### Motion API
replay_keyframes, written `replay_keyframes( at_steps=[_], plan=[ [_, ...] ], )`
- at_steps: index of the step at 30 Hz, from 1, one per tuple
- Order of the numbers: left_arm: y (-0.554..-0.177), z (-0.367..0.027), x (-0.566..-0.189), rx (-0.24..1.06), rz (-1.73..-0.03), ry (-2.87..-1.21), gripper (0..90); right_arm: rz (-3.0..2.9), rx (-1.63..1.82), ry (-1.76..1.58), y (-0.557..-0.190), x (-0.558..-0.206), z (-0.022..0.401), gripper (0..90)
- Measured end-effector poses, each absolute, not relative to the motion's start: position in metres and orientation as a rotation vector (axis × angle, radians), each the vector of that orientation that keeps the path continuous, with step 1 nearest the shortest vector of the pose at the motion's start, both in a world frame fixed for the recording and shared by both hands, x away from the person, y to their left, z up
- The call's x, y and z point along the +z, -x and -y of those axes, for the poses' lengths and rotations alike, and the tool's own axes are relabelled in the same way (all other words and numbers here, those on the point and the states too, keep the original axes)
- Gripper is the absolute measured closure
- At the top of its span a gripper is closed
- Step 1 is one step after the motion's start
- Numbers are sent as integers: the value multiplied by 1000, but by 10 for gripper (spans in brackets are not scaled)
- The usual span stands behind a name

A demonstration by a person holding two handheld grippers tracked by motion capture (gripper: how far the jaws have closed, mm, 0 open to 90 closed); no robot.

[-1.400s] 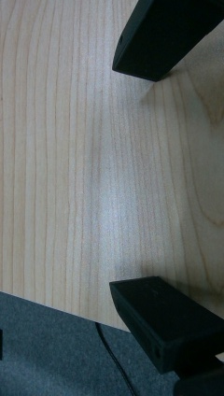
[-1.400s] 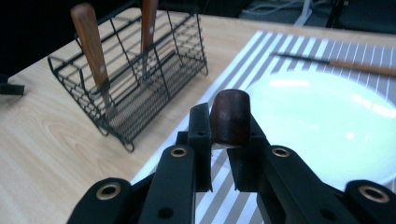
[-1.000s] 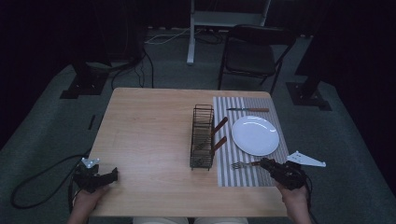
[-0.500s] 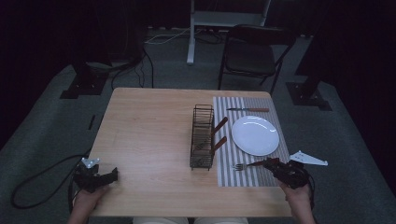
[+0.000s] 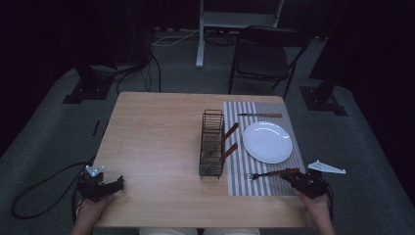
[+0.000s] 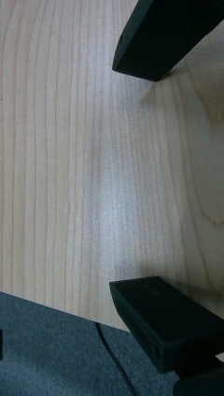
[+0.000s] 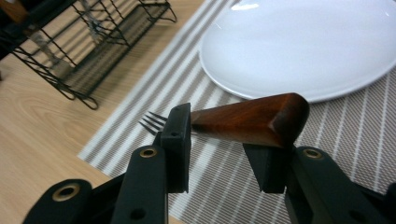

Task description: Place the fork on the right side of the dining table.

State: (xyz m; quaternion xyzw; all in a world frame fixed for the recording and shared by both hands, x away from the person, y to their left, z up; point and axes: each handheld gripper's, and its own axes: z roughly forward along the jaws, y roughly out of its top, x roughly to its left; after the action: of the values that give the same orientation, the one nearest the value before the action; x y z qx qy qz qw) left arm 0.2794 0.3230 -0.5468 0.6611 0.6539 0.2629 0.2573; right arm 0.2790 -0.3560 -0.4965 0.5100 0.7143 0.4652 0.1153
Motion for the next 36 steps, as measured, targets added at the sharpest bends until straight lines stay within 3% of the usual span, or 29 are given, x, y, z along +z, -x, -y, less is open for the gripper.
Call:
replay_keyframes(
  at_steps=[20,27,36],
  plan=[
    [-279,-323,-547,713,-1774,-1793,3,-2145,1351,-1567,-296,-535,388,508],
    [-279,-323,-547,713,-1774,-1793,2,-2135,1304,-1612,-292,-545,393,500],
    [-279,-323,-547,714,-1774,-1790,2,-2048,1241,-1595,-276,-545,381,409]
  ],
)
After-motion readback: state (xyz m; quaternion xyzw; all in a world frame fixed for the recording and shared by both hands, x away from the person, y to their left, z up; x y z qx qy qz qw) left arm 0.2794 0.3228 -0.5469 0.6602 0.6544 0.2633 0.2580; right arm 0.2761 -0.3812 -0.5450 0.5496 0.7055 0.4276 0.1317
